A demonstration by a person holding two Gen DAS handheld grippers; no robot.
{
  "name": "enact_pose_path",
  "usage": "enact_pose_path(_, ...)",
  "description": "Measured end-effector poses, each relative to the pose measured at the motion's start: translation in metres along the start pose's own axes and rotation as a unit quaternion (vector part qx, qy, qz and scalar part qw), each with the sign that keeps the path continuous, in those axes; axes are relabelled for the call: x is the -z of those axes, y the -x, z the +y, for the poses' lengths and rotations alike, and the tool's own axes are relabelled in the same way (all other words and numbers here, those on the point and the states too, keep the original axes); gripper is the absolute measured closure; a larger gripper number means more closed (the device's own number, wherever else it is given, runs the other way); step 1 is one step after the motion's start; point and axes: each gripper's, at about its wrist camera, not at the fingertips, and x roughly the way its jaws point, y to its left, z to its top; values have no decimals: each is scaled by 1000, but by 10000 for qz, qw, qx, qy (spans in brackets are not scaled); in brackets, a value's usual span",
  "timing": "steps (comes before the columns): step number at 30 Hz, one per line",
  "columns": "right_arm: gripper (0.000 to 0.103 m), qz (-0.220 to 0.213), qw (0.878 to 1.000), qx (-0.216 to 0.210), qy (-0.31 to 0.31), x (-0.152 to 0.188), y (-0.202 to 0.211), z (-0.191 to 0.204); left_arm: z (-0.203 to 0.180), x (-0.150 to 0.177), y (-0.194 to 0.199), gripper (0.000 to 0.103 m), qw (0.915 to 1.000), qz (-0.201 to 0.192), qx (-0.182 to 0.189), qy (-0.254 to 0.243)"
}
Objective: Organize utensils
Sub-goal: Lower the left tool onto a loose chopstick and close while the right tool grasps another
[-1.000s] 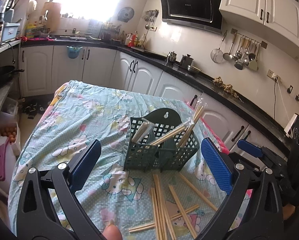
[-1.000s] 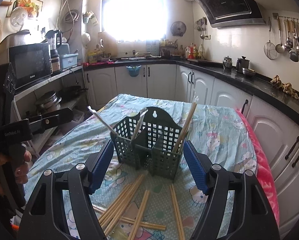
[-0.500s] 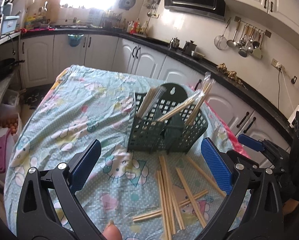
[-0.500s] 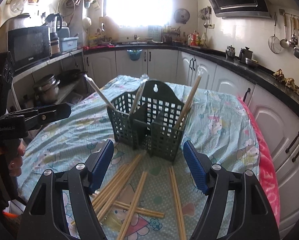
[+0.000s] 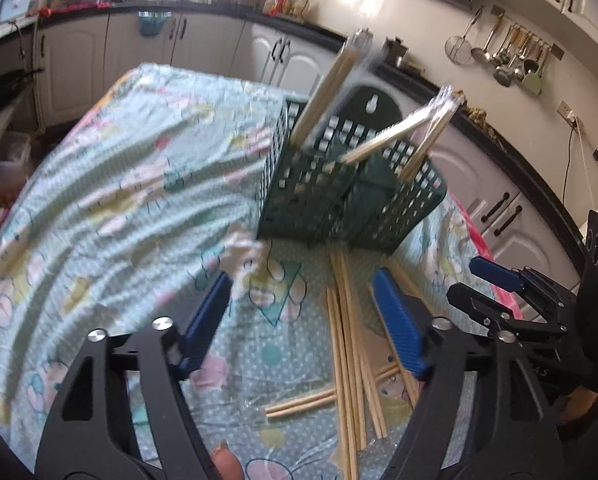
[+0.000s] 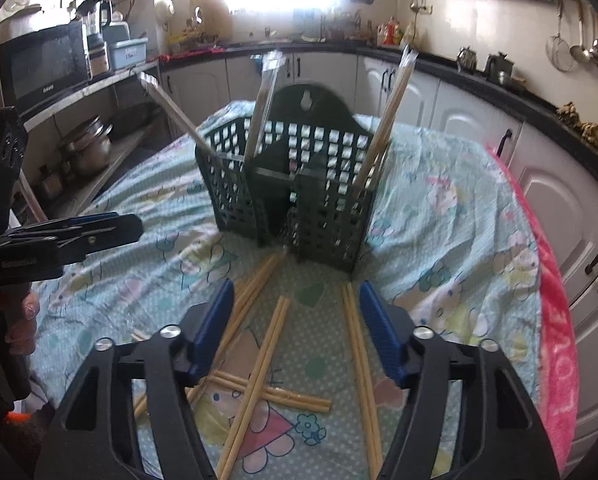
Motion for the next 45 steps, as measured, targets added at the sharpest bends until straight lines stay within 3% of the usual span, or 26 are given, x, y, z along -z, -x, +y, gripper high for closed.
enact_pose_path(5, 56, 289, 9995, -93, 35, 8, -20, 3, 4, 9, -22, 61, 9988, 430, 180, 141)
enact_pose_path(11, 68, 591, 9981, -168, 62, 15, -40, 5, 0, 10, -51, 69, 9954, 881, 326, 168)
enact_pose_path(16, 70, 736, 9971, -188, 65, 20, -51, 4, -5, 8, -75, 77, 9926, 1185, 234, 100)
enact_pose_path(28, 74, 1016, 9935, -467, -192, 16, -76, -2, -12, -5, -107, 84, 9890, 1447, 292, 113)
enact_pose_path(45, 78, 1384, 9868, -668, -516, 2, -107, -4, -14, -15, -122, 86, 9865, 1617, 264, 76)
